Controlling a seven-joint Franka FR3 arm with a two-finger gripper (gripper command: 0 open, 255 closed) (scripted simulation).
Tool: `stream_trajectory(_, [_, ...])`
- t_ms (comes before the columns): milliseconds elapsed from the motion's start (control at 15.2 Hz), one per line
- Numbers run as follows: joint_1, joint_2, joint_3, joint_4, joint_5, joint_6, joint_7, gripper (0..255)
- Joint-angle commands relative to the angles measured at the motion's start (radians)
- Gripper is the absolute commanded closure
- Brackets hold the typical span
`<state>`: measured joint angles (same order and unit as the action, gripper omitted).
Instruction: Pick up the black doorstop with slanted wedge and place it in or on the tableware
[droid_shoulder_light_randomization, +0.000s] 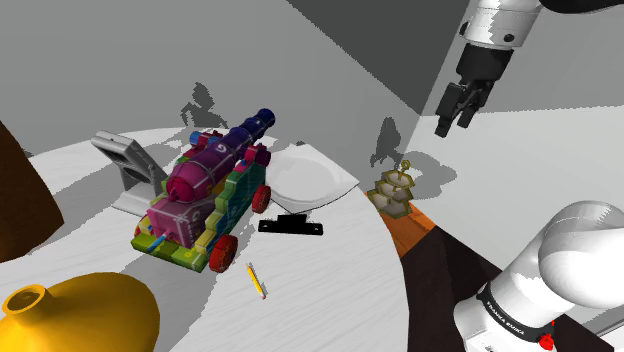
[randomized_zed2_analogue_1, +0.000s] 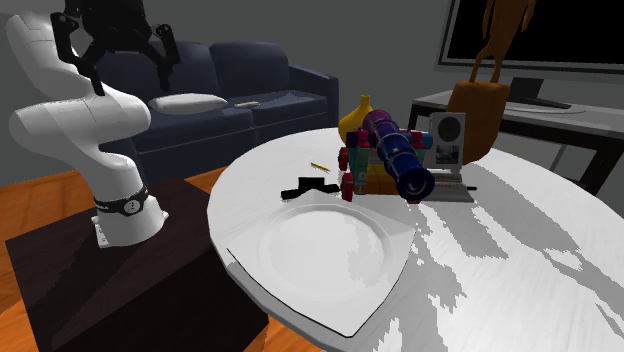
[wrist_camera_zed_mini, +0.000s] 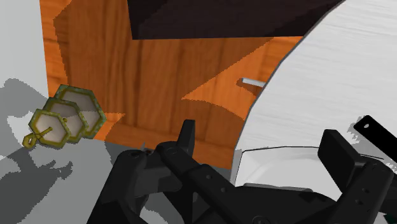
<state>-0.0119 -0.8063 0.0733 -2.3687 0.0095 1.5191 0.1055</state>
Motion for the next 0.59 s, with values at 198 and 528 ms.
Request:
stream_trajectory(198, [0.010,-0.027,0.075,-0.073,0.047,0.087,0.105,0])
stream_trajectory(528, [0.024,-0.026,0.215,-0.159,0.120,0.245,0.281,0])
